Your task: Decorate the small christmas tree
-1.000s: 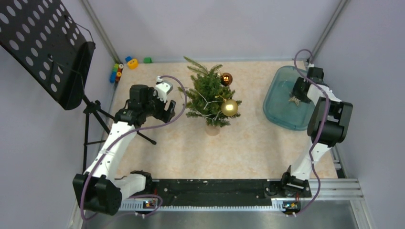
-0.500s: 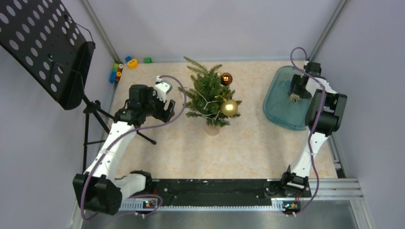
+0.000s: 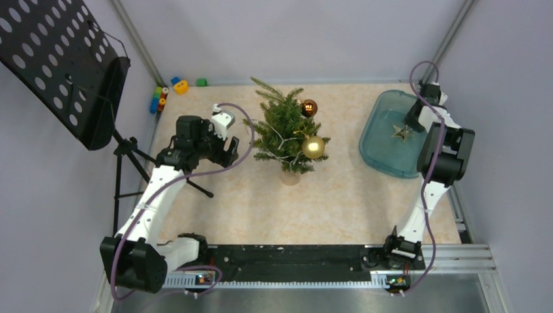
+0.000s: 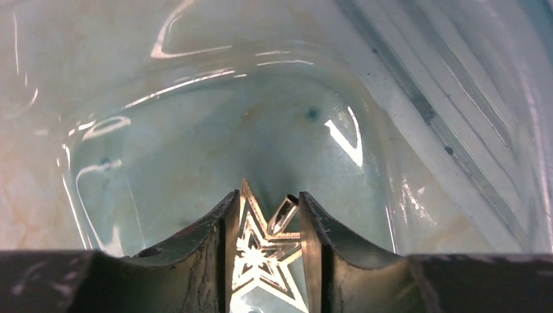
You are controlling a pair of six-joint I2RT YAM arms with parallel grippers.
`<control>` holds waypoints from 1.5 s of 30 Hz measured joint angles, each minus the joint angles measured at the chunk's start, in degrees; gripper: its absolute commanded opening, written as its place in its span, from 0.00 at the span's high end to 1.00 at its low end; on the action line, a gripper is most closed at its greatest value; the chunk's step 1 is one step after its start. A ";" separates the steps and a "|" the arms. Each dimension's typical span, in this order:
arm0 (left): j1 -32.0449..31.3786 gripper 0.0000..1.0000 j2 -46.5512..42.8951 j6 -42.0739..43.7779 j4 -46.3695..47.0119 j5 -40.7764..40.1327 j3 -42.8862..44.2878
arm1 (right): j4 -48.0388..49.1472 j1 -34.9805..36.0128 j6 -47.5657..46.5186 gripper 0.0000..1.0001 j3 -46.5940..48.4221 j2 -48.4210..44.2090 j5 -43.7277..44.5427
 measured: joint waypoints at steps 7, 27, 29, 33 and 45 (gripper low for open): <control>0.04 0.16 0.28 0.13 -0.11 0.39 0.00 | 2.95 0.00 6.27 0.69 -2.40 -1.05 4.37; 0.04 0.16 0.37 0.15 -0.33 0.61 0.02 | 2.93 0.00 7.06 0.70 -2.45 -1.05 4.81; 0.04 0.16 0.37 0.15 -0.33 0.61 0.02 | 2.89 0.00 7.06 0.70 -2.45 -1.05 4.26; 0.04 0.16 0.37 0.15 -0.33 0.63 0.02 | 2.60 0.00 6.84 0.71 -2.45 -1.03 3.87; 0.04 0.16 0.37 0.17 -0.35 0.83 0.02 | 1.07 2.25 0.90 0.72 -2.67 -0.92 6.93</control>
